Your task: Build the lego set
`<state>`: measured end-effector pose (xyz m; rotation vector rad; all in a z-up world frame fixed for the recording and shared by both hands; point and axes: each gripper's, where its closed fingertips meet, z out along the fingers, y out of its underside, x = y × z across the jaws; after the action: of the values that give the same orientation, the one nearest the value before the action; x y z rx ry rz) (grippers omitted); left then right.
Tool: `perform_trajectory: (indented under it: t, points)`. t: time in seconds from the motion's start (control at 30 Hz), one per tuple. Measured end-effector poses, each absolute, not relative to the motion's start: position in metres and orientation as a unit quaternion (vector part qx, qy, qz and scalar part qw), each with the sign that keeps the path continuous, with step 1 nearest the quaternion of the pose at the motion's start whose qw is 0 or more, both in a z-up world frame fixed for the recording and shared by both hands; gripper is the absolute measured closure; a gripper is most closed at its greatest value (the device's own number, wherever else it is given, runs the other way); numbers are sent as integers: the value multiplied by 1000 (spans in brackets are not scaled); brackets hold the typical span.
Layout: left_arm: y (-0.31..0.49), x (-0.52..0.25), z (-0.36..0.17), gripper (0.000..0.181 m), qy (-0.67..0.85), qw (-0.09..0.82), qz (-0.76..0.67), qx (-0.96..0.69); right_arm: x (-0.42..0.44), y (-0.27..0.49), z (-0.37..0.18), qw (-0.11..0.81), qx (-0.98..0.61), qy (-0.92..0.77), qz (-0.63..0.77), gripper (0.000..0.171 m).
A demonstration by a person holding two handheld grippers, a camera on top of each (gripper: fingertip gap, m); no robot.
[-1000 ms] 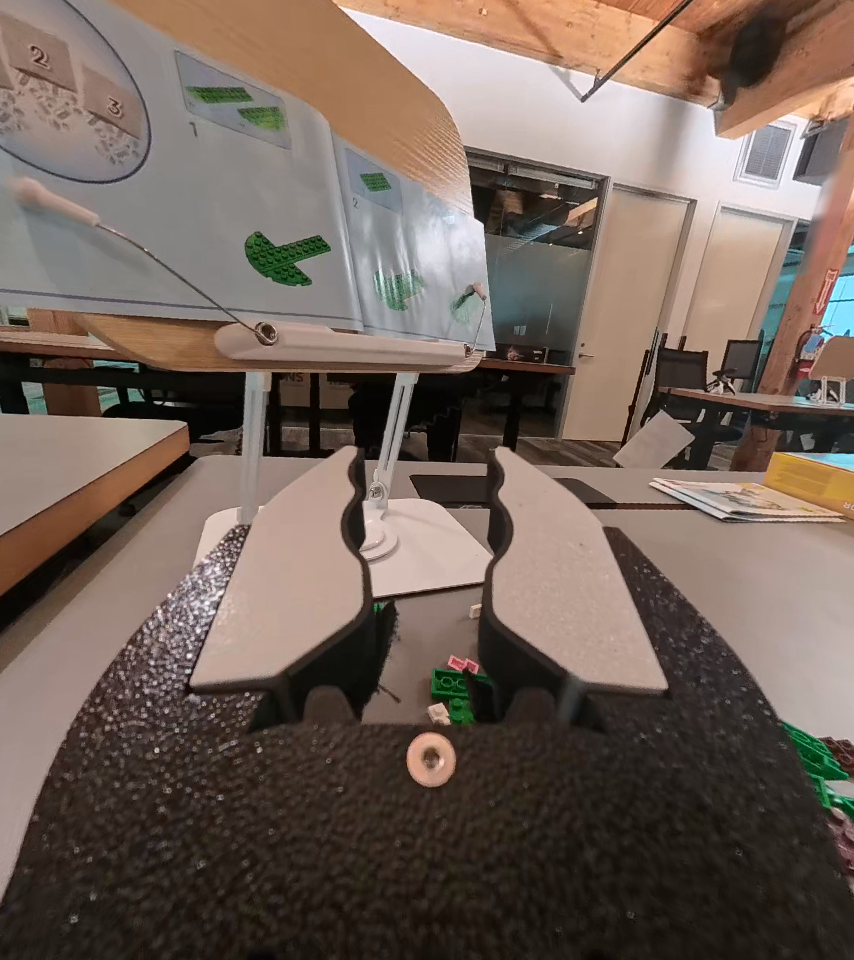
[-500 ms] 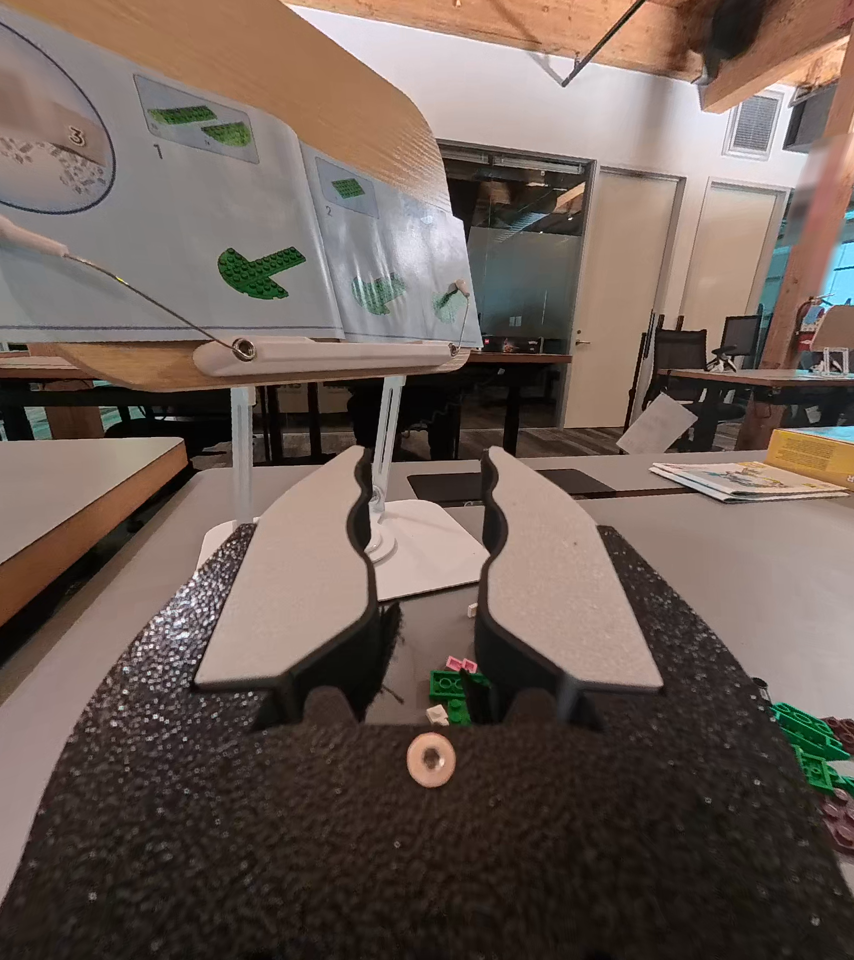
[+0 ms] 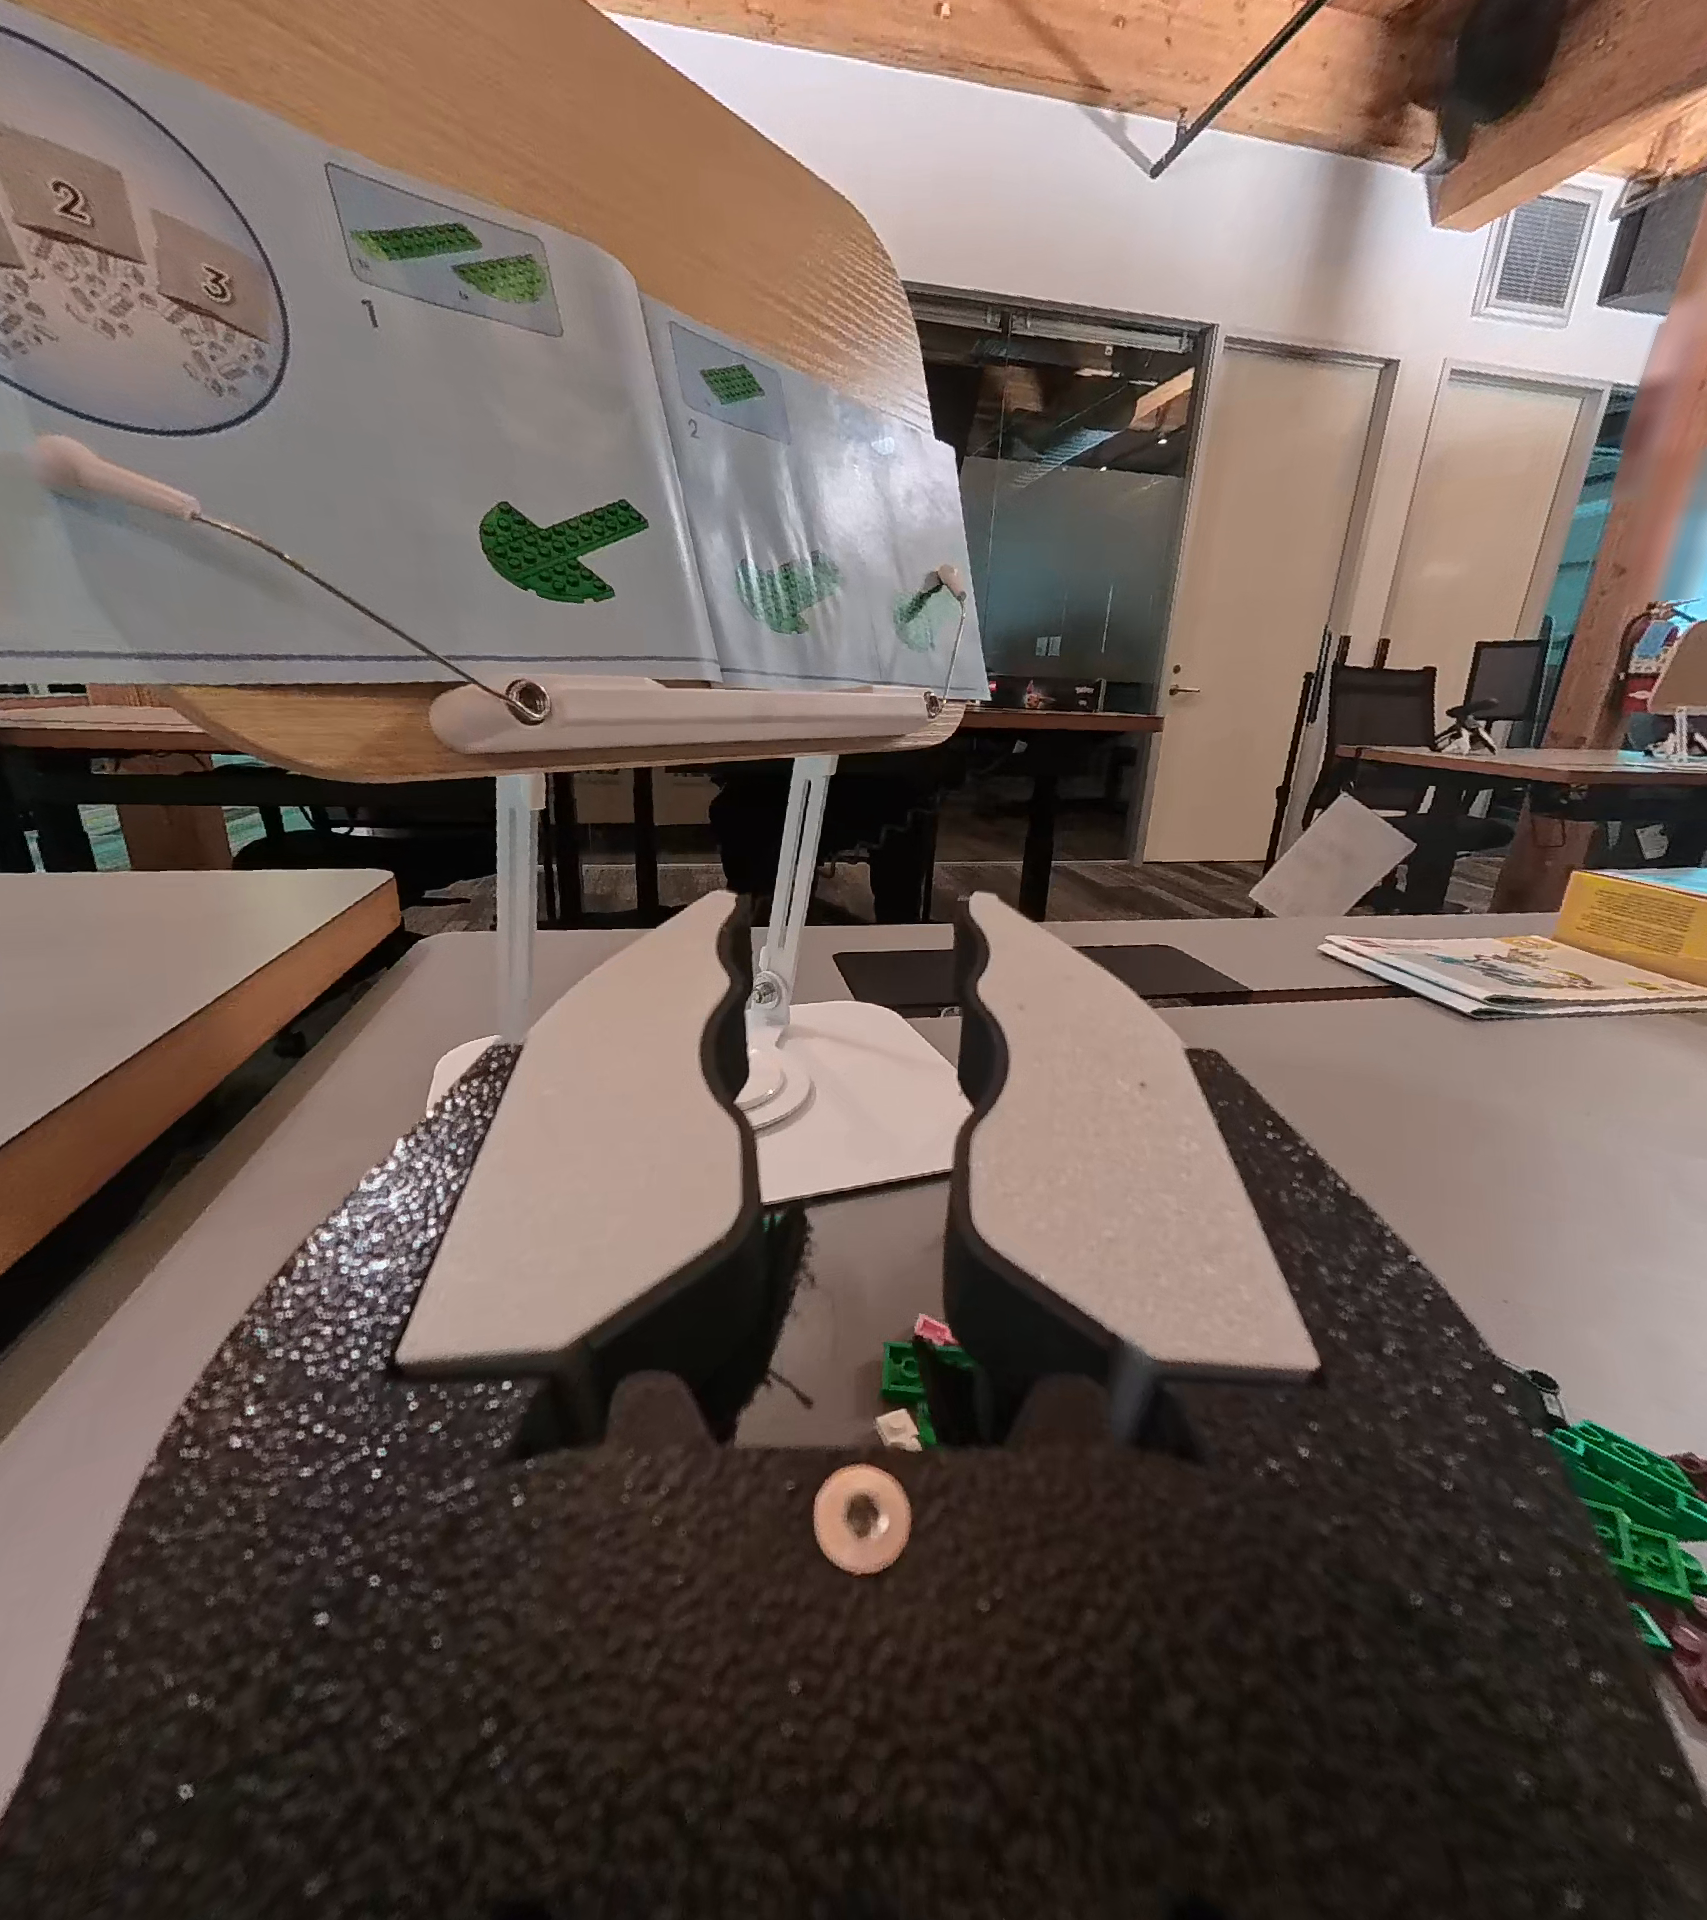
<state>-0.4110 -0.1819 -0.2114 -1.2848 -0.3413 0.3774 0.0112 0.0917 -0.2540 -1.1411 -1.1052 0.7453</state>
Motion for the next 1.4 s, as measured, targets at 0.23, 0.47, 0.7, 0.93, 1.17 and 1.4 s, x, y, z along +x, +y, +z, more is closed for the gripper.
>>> perform_trajectory:
  t: [0.23,0.47,0.7,0.93,1.17,1.4]
  points:
    - [-182,-418,-216,145,-161,754,173,-613,10,91,-255,638,-498,-489,324,167]
    - [-184,-419,-217,146,-165,753,174,-612,10,90,-255,638,-497,-491,323,167]
    - [-182,-419,-221,148,-162,749,180,-617,9,89,-256,638,-496,-494,322,167]
    - [-180,-419,-224,148,-160,745,173,-624,8,88,-257,637,-494,-499,318,167]
    - [-142,-307,-262,158,142,615,-103,-769,6,88,-257,637,-492,-501,318,167]
    - [-137,-278,-320,150,330,348,-79,-874,5,88,-257,638,-490,-503,317,167]
